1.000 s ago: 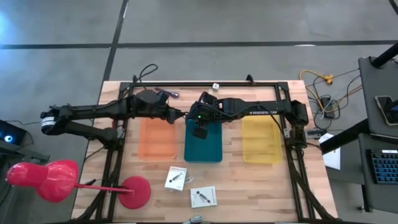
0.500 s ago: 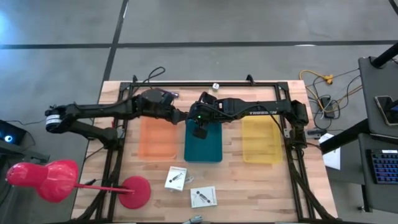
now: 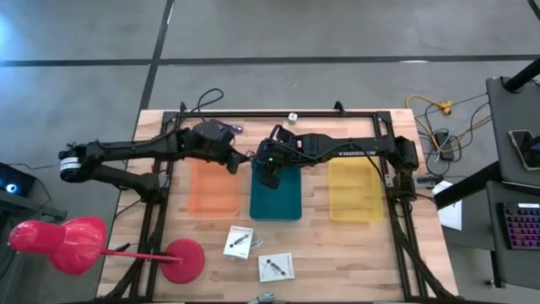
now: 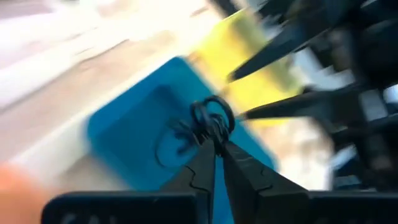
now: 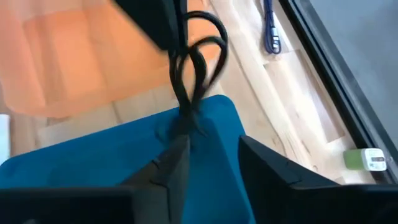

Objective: Pick and place items into bin
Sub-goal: Put the black USB cable wire into the orange bin

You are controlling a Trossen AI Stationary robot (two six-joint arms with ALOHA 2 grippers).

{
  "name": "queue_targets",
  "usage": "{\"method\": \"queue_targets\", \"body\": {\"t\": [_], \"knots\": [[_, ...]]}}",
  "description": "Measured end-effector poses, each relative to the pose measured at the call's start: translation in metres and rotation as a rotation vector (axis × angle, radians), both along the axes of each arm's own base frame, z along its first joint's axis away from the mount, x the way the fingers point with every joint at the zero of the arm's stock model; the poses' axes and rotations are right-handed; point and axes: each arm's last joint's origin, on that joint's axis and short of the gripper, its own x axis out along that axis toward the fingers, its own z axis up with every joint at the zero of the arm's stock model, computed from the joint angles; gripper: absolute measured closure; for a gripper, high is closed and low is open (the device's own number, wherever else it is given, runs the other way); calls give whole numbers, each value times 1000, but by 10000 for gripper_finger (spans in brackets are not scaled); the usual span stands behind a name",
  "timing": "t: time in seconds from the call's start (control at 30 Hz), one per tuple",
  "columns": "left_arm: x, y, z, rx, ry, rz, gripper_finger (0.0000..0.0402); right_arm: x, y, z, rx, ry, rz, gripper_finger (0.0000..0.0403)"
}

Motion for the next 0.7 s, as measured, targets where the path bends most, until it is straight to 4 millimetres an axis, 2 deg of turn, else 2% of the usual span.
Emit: {"method": "queue_targets", "body": {"t": [0.13,0.3,0.4,0.53,0.63,0.7], "knots": [[-23,-3,8,68,172,8,398,0,5,0,5,6,14,244],[-64,-17,29,117,362,-9,400,-1,7,0,0,12,24,220],[-83,-23,30,207,460,10,400,-1,6,1,-5,12,24,214],[-83,-31,14,370,470,-163,401,0,6,1,-30,13,54,214],[-77,-43,-8,496,486,-340,401,0,6,1,-44,22,75,215],[-76,-49,-27,542,579,-401,400,0,6,1,-51,28,84,215]]}}
